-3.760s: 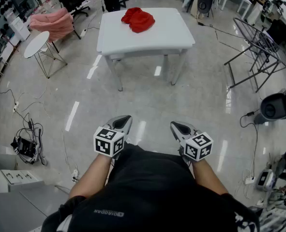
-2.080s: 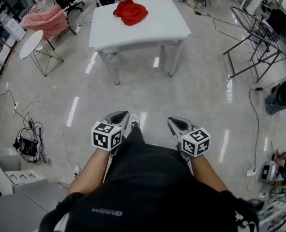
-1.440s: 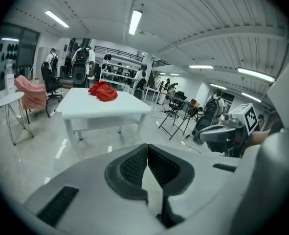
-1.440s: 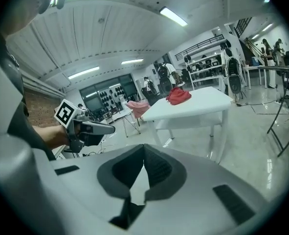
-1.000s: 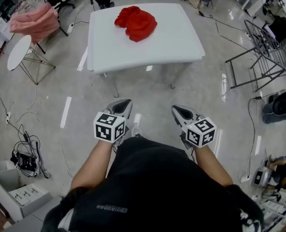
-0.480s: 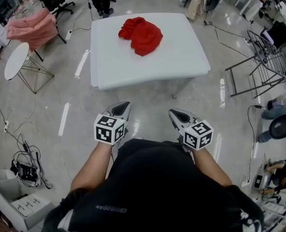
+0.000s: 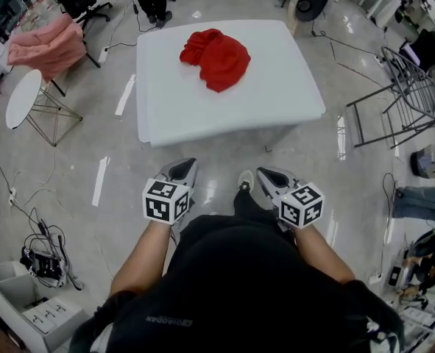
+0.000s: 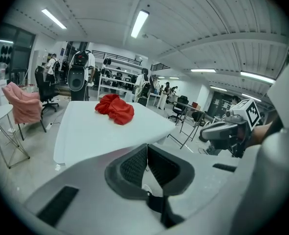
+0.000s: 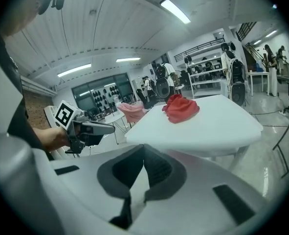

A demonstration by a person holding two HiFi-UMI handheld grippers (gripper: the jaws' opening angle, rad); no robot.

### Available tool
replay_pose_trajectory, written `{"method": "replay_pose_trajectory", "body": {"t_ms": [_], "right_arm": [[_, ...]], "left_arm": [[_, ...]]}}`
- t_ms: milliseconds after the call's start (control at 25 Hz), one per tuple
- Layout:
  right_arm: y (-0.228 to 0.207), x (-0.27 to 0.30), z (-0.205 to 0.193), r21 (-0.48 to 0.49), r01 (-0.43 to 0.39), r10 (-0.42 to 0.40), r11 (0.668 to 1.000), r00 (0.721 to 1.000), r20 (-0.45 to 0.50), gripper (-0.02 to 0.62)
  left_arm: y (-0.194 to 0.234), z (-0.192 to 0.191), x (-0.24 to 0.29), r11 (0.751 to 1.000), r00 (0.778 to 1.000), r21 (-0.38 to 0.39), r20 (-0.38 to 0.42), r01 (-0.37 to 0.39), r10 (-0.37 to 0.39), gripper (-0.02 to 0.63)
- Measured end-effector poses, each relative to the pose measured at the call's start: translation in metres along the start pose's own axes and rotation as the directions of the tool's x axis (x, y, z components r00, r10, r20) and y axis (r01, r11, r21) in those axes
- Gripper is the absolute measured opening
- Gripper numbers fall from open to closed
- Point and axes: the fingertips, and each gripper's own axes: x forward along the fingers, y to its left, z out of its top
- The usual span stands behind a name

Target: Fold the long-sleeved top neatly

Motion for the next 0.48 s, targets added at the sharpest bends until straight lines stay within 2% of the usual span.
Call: {"method": "replay_pose_trajectory", "body": {"t_ms": [240, 480], "right_arm": [[-0.03, 0.032, 0.024, -0.012, -0.048, 0.048, 0.999, 0.999, 0.0, 0.005], [-0.078, 0.073, 0.069, -0.111, -0.107, 0.105, 0.988, 0.994, -0.019, 0.005]], "left_arm": [[0.013, 0.009, 0.027, 0.999, 0.999, -0.018, -0.022, -0.033, 0.033, 0.006], [0.04, 0.049, 0.075, 0.993, 0.994, -0.037, -0.024, -0.11, 0.109, 0.006]]}}
